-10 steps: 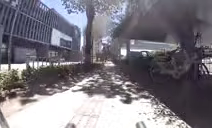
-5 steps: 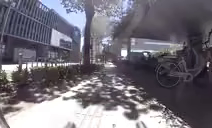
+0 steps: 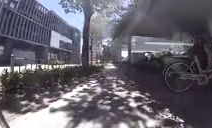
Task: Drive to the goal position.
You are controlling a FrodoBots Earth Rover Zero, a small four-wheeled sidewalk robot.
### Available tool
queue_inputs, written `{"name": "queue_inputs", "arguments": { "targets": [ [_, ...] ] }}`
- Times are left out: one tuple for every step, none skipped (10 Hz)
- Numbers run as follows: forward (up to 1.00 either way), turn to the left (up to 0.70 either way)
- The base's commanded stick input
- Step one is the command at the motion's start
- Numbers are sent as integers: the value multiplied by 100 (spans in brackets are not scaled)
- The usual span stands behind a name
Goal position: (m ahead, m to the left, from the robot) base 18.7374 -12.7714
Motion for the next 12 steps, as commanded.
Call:
{"name": "queue_inputs", "arguments": {
  "targets": [
    [70, 0],
    [70, -3],
    [70, -11],
    [70, -14],
    [70, -2],
    [70, 0],
    [70, 0],
    [70, 0],
    [70, 0],
    [70, 0],
    [70, 0],
    [70, 0]
  ]
}}
